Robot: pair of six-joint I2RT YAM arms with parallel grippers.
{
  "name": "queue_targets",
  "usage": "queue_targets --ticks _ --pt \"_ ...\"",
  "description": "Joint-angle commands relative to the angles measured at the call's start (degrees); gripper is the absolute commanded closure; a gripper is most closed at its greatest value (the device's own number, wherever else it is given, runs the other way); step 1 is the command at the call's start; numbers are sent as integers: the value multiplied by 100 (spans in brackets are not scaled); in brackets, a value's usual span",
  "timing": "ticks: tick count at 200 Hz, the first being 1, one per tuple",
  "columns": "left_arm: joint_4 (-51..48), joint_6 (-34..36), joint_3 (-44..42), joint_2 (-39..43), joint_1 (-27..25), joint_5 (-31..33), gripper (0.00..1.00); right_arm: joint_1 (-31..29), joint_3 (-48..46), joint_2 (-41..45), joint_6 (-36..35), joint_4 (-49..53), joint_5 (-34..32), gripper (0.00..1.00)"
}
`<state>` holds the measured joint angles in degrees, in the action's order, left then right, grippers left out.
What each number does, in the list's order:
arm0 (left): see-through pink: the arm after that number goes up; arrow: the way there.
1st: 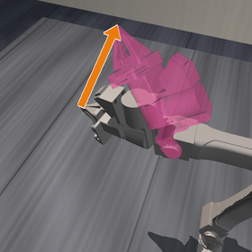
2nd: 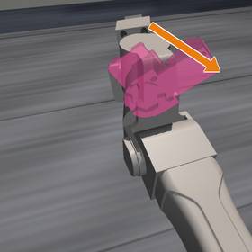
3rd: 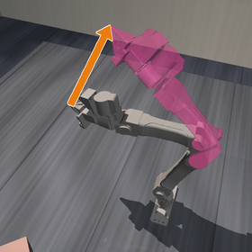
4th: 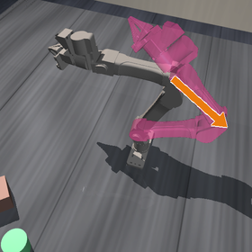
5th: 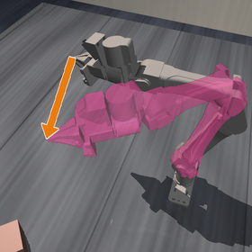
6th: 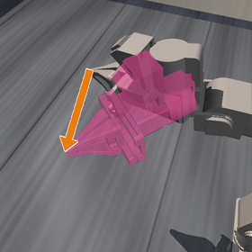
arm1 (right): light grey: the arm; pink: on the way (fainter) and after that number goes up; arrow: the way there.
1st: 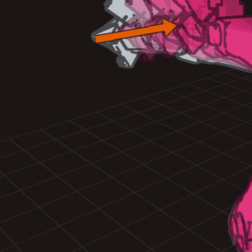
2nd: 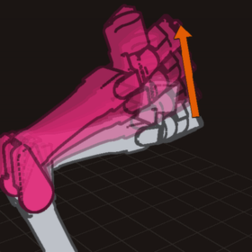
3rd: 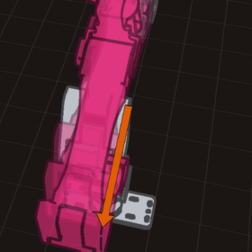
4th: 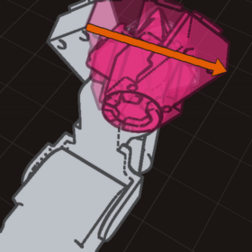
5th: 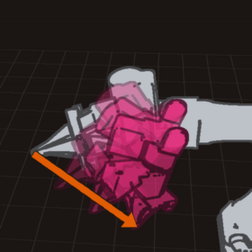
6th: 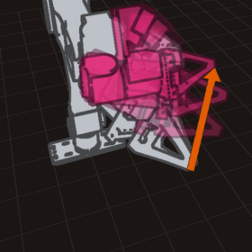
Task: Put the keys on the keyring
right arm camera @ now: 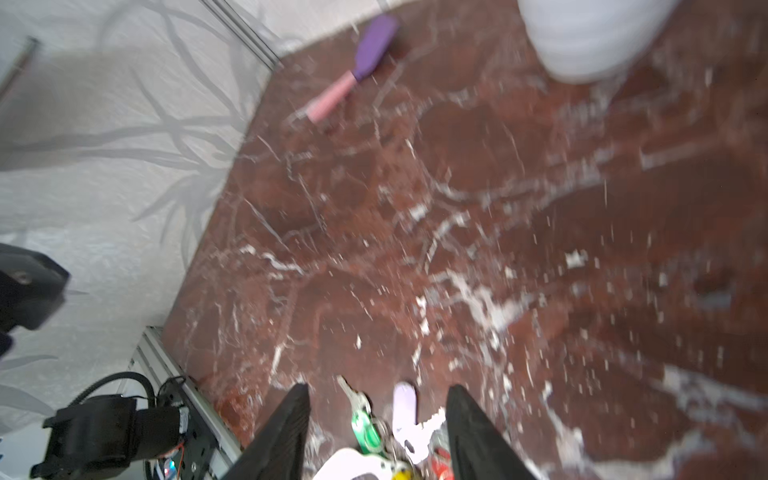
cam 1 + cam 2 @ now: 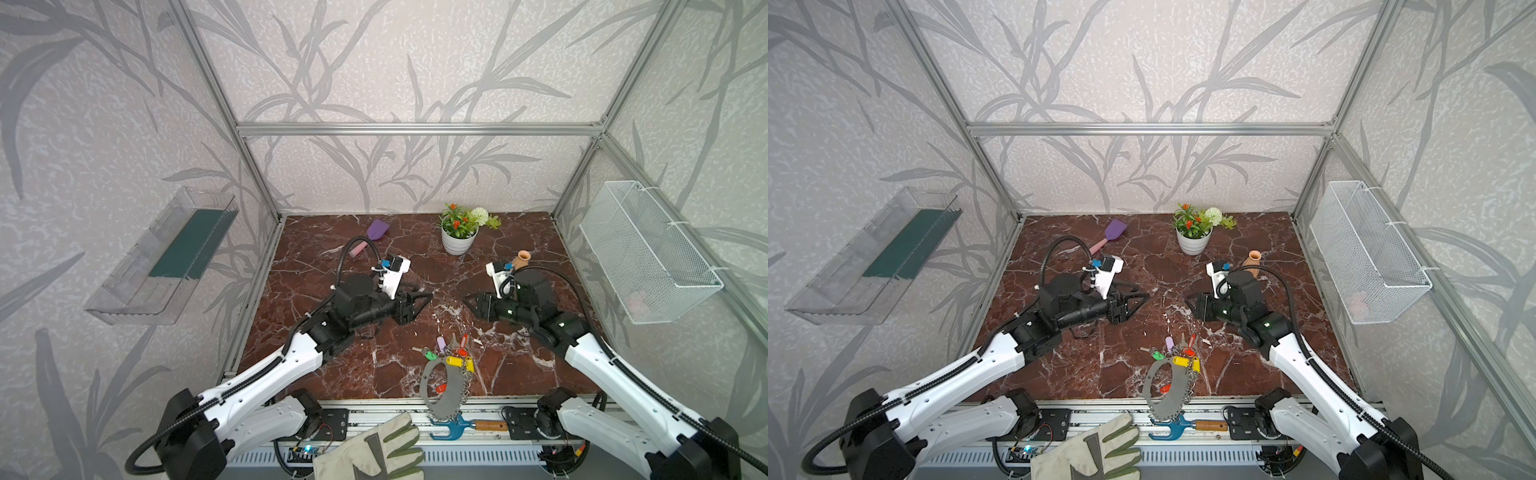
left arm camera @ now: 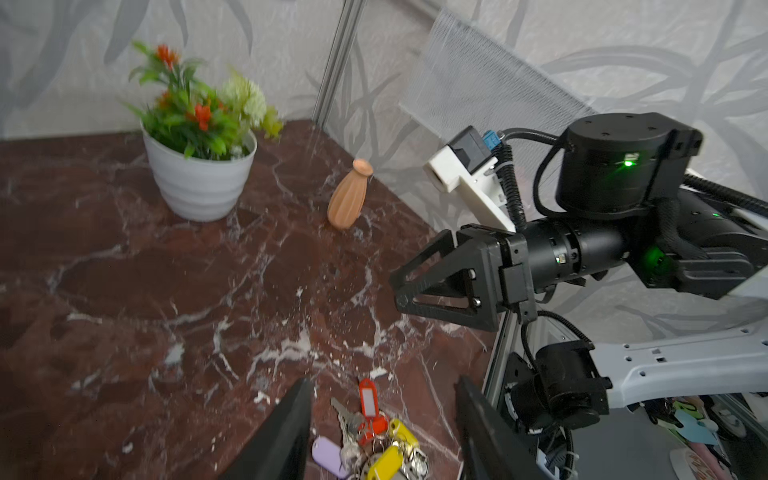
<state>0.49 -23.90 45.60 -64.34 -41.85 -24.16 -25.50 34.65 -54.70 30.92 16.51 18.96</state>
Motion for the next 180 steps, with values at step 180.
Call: queue_targets --ticks 180 --pt "-630 -1642 -614 -2962 -860 -2265 63 -192 -1325 680 1235 -207 -108 43"
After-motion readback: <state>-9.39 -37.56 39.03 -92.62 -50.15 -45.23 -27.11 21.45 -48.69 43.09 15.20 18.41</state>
